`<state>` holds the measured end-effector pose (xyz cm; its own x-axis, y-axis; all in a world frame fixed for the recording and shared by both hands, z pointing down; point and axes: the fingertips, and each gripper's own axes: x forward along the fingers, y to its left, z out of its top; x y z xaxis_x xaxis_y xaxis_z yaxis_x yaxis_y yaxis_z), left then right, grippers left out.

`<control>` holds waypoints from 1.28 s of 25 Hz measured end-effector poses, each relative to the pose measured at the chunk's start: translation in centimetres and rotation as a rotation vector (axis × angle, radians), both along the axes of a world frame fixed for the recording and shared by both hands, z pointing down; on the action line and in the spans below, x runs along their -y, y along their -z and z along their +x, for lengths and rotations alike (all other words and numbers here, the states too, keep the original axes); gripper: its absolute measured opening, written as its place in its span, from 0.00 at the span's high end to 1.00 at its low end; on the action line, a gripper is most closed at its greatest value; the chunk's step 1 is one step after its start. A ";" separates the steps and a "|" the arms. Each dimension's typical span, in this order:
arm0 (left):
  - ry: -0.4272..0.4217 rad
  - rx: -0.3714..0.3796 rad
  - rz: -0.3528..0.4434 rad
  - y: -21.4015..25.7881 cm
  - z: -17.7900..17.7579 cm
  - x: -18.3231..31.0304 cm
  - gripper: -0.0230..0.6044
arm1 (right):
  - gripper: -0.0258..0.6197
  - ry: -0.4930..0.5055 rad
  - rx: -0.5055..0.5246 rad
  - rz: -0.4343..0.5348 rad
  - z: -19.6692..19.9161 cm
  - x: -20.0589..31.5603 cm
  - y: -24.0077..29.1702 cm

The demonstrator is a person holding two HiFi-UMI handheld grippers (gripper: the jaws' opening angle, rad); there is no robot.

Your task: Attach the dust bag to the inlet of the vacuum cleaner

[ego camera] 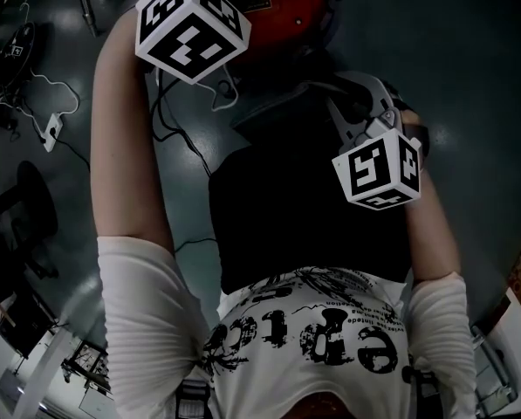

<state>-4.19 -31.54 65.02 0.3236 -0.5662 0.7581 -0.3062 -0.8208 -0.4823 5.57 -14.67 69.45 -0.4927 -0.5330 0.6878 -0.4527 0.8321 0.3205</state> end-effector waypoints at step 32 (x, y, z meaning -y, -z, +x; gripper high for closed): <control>0.119 -0.500 0.372 12.5 0.8 -6.2 0.65 | 0.80 -0.154 0.455 0.266 0.5 0.8 13.7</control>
<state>-3.42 -25.38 52.49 0.5067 -0.8163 0.2775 -0.6467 -0.5727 -0.5038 6.09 -15.43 55.78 -0.6118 -0.7486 0.2556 -0.7045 0.6626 0.2543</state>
